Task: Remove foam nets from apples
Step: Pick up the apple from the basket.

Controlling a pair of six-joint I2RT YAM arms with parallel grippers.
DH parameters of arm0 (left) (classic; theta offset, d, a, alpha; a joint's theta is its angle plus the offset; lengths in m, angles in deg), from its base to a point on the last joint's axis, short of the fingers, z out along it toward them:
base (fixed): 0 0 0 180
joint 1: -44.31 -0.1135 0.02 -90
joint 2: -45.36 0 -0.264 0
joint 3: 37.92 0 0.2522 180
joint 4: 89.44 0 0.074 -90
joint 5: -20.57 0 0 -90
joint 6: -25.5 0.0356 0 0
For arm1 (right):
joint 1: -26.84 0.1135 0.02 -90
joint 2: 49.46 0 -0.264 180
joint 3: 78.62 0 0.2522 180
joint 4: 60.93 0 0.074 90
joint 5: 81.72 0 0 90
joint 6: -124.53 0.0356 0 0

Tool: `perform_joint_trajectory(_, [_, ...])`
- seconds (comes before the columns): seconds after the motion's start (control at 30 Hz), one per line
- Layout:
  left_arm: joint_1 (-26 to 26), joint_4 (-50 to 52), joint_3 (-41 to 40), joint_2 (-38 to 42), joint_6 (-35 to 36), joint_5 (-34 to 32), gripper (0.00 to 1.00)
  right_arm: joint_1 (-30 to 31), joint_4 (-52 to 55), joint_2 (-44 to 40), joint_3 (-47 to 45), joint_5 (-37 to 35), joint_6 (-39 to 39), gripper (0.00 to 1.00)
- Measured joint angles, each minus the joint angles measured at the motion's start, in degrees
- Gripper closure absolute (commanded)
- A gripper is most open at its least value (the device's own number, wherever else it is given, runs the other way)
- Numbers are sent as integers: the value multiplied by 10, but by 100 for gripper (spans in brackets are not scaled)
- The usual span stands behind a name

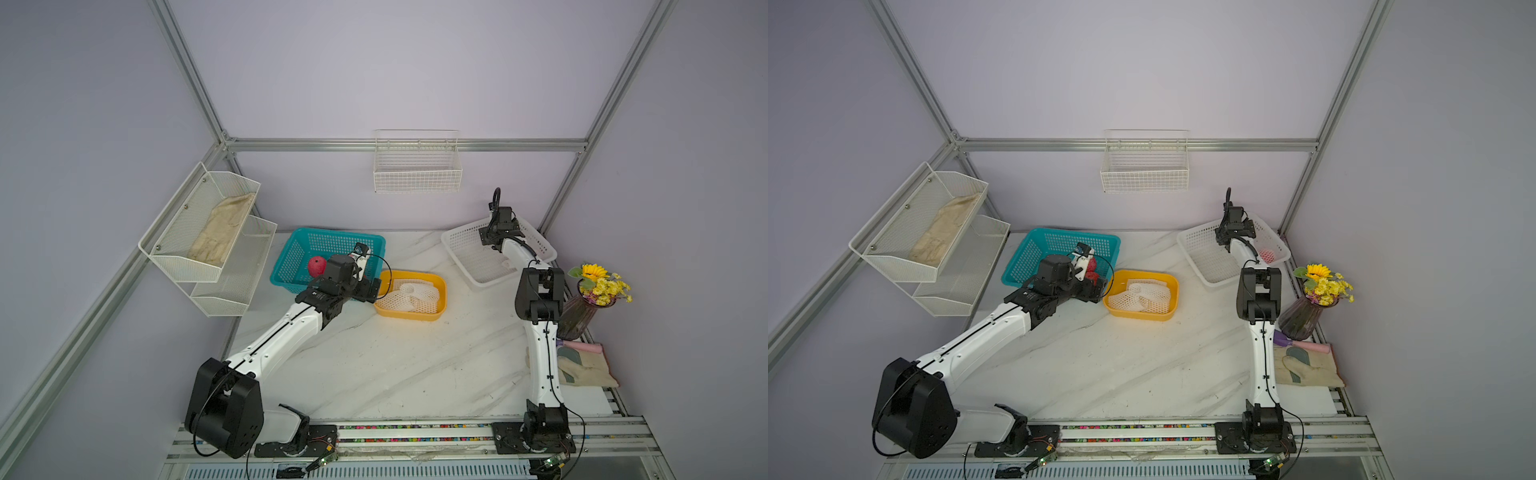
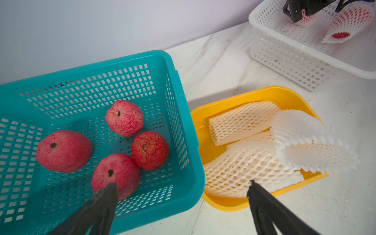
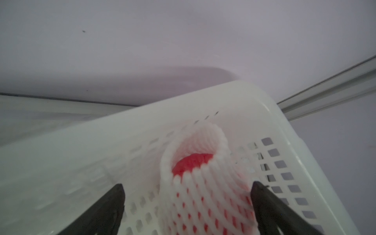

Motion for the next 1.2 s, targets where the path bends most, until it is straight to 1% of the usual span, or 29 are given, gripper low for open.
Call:
perform_joint_trajectory(0.27, [19,5,0,-18,7,-10,0,-10,4,12,6,-30,1,3])
perform_joint_trajectory(0.43, [27,2,1,-29,9,-14,0,-16,-10,2,-42,-43,12,3])
perform_joint_trajectory(0.53, [33,5,1,-46,10,-19,0,-21,-14,-1,-59,-42,20,3])
perform_joint_trajectory(0.73, [49,6,2,-71,18,-21,0,-29,-6,-3,-49,-23,49,3])
perform_joint_trajectory(0.87, [52,9,7,-84,23,-22,0,-36,-3,-3,-31,11,70,8])
perform_joint_trajectory(1.07, [52,11,13,-86,24,-22,0,-46,-4,-3,-29,50,94,21])
perform_joint_trajectory(1.2, [52,12,13,-86,24,-22,0,-48,-8,-3,-30,73,102,26])
